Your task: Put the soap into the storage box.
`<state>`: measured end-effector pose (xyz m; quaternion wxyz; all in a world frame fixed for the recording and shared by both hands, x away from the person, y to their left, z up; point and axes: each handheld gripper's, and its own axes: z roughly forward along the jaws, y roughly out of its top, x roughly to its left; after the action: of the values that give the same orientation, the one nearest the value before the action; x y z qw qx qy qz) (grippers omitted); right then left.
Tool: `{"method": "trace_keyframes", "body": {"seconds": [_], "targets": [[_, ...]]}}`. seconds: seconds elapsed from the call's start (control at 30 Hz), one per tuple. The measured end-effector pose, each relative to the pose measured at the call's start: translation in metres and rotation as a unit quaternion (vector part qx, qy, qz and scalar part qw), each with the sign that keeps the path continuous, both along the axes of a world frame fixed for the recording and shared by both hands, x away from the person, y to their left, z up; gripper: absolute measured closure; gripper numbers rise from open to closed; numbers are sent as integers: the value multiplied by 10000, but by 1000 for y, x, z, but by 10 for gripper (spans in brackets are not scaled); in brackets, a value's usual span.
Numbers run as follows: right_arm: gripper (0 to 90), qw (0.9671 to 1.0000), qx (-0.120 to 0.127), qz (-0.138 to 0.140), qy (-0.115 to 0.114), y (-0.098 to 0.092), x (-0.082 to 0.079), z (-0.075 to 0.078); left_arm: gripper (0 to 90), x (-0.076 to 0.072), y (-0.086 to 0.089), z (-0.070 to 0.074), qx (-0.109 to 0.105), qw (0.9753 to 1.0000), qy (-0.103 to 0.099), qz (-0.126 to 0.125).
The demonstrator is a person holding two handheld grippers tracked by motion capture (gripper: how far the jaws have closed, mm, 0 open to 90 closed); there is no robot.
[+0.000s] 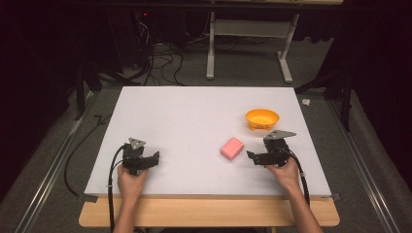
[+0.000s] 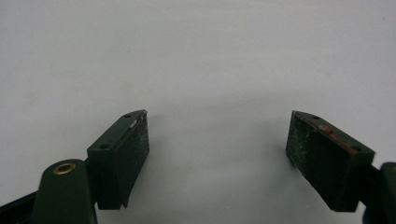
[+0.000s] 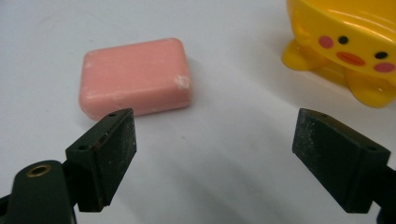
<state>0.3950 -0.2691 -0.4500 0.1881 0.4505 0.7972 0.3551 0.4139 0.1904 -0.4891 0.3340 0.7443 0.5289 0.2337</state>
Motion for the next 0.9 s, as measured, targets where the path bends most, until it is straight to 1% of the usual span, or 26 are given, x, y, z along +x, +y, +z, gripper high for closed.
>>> {"method": "trace_keyframes", "body": {"seconds": [0.03,0.2,0.23,0.3,0.47,0.5,0.57,0.7,0.87,0.9], "targets": [[145,10000,0,0,0,0,0,0,216,0,0,0,0,10000,0,0],[141,9998,-27,169,37,11,2,1,216,0,0,0,-2,10000,2,0],[140,9997,-43,242,10,16,3,2,216,0,0,0,-1,10000,2,-1],[139,9997,-27,262,8,17,4,2,216,0,0,0,-1,10000,4,-1],[131,9989,-31,460,-55,31,6,6,216,0,0,0,-2,10000,-1,1],[131,9989,-31,460,-55,31,6,6,216,0,0,0,-2,10000,-1,1],[125,9986,-14,521,-4,36,7,6,216,0,0,0,-3,10000,-1,1],[123,9983,-26,583,-4,41,9,6,216,0,0,0,-2,10000,0,1],[123,9975,-77,704,31,49,12,6,216,0,0,0,0,10000,-2,0],[123,9973,-124,724,62,54,14,6,216,0,0,0,-1,10000,-2,0]]}}
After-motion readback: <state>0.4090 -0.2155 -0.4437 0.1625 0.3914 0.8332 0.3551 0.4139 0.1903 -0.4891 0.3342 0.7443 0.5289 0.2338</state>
